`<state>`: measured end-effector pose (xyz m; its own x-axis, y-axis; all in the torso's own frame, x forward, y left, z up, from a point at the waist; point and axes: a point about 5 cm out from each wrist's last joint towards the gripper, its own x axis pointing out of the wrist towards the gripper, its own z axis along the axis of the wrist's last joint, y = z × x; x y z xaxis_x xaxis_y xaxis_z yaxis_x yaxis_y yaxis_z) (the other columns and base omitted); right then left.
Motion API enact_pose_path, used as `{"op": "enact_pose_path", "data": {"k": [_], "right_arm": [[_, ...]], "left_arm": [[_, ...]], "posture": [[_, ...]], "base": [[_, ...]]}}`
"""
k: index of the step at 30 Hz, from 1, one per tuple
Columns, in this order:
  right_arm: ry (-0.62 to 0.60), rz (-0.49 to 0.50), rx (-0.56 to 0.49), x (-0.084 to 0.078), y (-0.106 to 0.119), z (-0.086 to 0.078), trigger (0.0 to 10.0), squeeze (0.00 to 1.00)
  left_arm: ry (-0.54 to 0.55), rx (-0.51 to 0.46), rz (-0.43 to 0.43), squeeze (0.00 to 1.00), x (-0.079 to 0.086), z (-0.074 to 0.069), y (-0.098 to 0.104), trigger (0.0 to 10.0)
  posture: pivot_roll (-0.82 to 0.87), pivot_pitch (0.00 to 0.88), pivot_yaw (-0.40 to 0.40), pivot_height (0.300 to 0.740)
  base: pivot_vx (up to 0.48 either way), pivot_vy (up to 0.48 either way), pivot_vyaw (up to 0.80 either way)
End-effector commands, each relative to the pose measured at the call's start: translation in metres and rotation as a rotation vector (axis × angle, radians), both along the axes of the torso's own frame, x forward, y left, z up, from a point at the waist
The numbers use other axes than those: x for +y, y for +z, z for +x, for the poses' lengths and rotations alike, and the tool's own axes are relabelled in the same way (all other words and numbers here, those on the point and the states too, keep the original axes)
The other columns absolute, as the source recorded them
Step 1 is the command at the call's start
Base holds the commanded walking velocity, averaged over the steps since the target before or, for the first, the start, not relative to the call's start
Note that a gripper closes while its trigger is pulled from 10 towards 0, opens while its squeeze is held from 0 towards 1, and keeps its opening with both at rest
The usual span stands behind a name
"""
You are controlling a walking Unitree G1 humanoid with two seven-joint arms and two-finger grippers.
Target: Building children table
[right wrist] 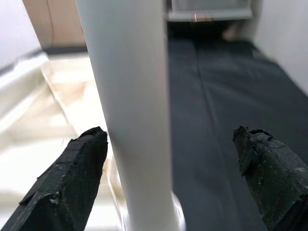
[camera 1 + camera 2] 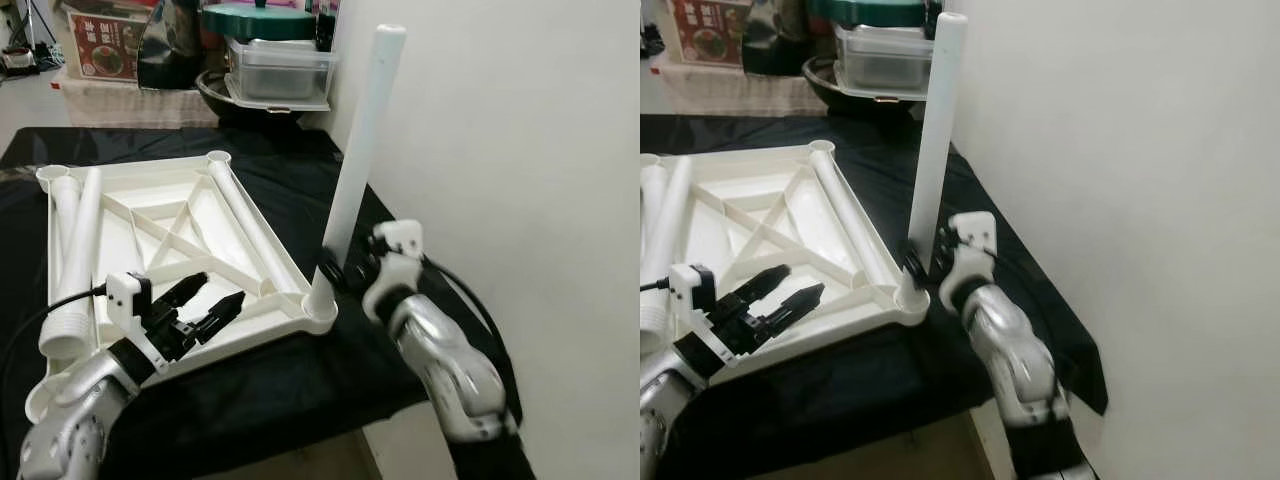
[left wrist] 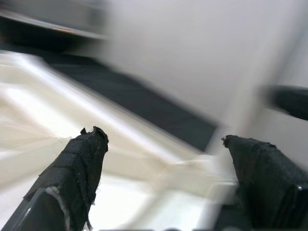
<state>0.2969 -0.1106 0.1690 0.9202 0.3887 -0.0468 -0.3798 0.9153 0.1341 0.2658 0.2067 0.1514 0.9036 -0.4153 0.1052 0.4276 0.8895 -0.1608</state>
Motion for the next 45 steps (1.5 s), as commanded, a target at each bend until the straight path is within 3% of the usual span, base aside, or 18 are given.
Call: {"op": "enact_pose_path", "data": {"k": [1,2,7,8,19,23,37,45], "right_arm": [[0.001,-0.034,0.032,-0.004,-0.005,-0.011,10.0,0.96],[0.01,-0.045,0.048,-0.007,-0.008,-0.018,10.0,0.0],[0.011,-0.048,0.076,-0.013,-0.011,-0.027,10.0,0.0],[-0.007,-0.059,0.093,-0.019,-0.013,-0.033,10.0,0.0],[-0.018,-0.167,0.08,-0.022,-0.014,-0.041,10.0,0.0],[-0.06,-0.217,0.031,-0.025,-0.013,-0.043,10.0,0.0],[-0.087,-0.228,0.009,-0.027,-0.01,-0.039,10.0,0.0],[-0.04,-0.195,-0.028,-0.014,-0.005,-0.037,10.0,0.0]], "left_arm": [[0.178,-0.006,0.062,0.0,0.002,0.001,0.004,10.0],[0.249,-0.02,0.066,0.0,-0.002,-0.001,0.01,10.0],[0.258,-0.056,0.113,0.0,-0.019,-0.008,0.019,10.0],[0.222,-0.087,0.192,0.0,-0.031,-0.012,0.024,10.0],[0.345,-0.091,0.243,0.0,-0.025,-0.019,0.022,10.0],[0.494,-0.037,0.26,0.0,-0.022,-0.033,0.013,10.0],[0.533,-0.047,0.258,0.0,-0.031,-0.037,0.016,10.0],[0.534,-0.08,0.284,0.0,-0.034,-0.033,0.021,10.0]], "posture": [[0.07,0.0,-0.111,0.74],[0.07,0.0,-0.104,0.74],[0.06,0.0,-0.097,0.74],[0.06,0.0,-0.095,0.74],[0.06,0.0,-0.087,0.74],[0.05,0.0,-0.079,0.74],[0.06,0.0,-0.081,0.74],[0.06,0.0,-0.072,0.74]], "base": [[0.0,0.0,0.0],[0.0,0.0,0.0],[0.0,0.0,0.0],[0.0,0.0,0.0],[0.0,0.0,0.0],[0.0,0.0,0.0],[0.0,0.0,0.74],[0.0,0.0,0.8]]}}
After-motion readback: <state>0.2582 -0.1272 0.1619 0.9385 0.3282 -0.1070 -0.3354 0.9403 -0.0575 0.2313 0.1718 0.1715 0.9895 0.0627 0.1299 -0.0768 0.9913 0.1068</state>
